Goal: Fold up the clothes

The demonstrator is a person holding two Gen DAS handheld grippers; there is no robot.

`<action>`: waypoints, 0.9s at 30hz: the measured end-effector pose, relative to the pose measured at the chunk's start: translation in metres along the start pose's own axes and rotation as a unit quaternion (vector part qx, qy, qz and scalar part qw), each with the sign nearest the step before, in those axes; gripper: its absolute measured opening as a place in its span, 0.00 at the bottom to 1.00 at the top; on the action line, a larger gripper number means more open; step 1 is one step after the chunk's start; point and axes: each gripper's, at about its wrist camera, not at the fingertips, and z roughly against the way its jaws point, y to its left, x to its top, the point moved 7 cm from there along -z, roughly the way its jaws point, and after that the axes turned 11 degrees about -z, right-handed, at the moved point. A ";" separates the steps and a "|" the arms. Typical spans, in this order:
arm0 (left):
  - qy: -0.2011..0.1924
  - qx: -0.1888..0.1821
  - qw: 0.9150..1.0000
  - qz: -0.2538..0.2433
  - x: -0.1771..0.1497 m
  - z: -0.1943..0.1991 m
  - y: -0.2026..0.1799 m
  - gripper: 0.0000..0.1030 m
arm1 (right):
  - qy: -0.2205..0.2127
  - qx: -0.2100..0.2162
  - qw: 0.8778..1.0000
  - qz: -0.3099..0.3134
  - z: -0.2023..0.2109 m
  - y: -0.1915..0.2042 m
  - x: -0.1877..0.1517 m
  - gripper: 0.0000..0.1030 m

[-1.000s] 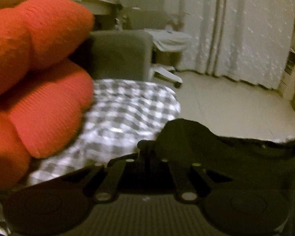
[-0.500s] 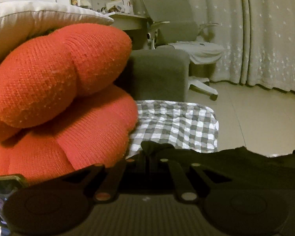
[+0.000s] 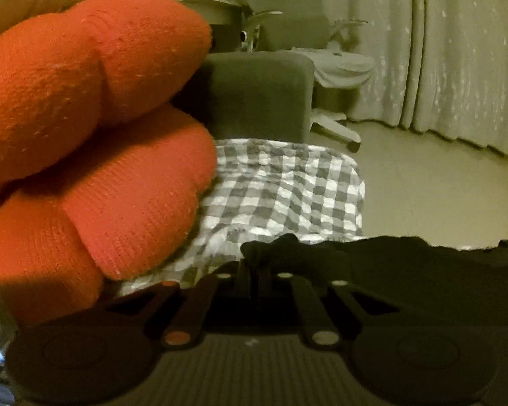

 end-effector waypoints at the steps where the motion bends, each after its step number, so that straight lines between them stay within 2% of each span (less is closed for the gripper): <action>1: -0.005 0.003 1.000 -0.003 0.002 0.004 0.002 0.15 | -0.005 0.005 1.000 -0.012 0.002 -0.004 0.003 0.20; 3: -0.014 0.008 1.000 -0.006 0.007 0.011 0.006 0.18 | -0.008 0.012 1.000 -0.020 0.005 -0.006 0.006 0.18; 5: -0.018 0.008 1.000 -0.003 0.010 0.016 0.010 0.18 | -0.008 0.006 1.000 -0.012 0.005 -0.004 0.006 0.11; 7: -0.017 0.007 1.000 0.000 0.011 0.020 0.014 0.18 | -0.007 -0.007 1.000 0.005 0.002 0.000 0.003 0.10; 9: -0.017 0.006 1.000 0.004 0.012 0.024 0.018 0.18 | -0.020 -0.003 1.000 -0.009 0.005 0.000 0.008 0.06; 14: -0.022 -0.022 0.998 0.054 0.011 0.027 0.036 0.18 | -0.059 0.006 0.998 -0.017 0.017 0.004 0.022 0.04; 16: -0.019 -0.035 0.998 0.043 0.006 0.026 0.030 0.19 | -0.069 -0.005 0.998 -0.005 0.019 0.010 0.028 0.04; 18: -0.014 -0.042 0.998 0.046 -0.002 0.028 0.027 0.19 | -0.062 -0.047 0.997 -0.007 0.011 0.010 0.026 0.08; 19: -0.012 -0.045 0.997 0.055 -0.006 0.032 0.027 0.19 | -0.061 -0.065 0.996 -0.012 0.009 0.009 0.024 0.14; 20: -0.011 -0.049 0.997 0.064 -0.011 0.036 0.028 0.19 | -0.072 -0.069 0.994 -0.038 0.011 0.003 0.016 0.26; 21: -0.010 -0.048 0.997 0.064 -0.014 0.043 0.029 0.20 | -0.083 -0.074 0.992 -0.065 0.014 -0.003 0.009 0.31; 23: -0.009 -0.044 0.997 0.060 -0.020 0.057 0.030 0.23 | -0.089 -0.059 0.988 -0.113 0.022 -0.013 -0.004 0.39; 25: -0.016 -0.045 0.996 0.069 -0.023 0.074 0.034 0.29 | -0.073 -0.049 0.986 -0.138 0.037 -0.022 -0.010 0.40; 27: -0.010 -0.053 0.995 0.079 -0.029 0.071 0.032 0.42 | -0.058 -0.041 0.985 -0.155 0.055 -0.027 -0.013 0.41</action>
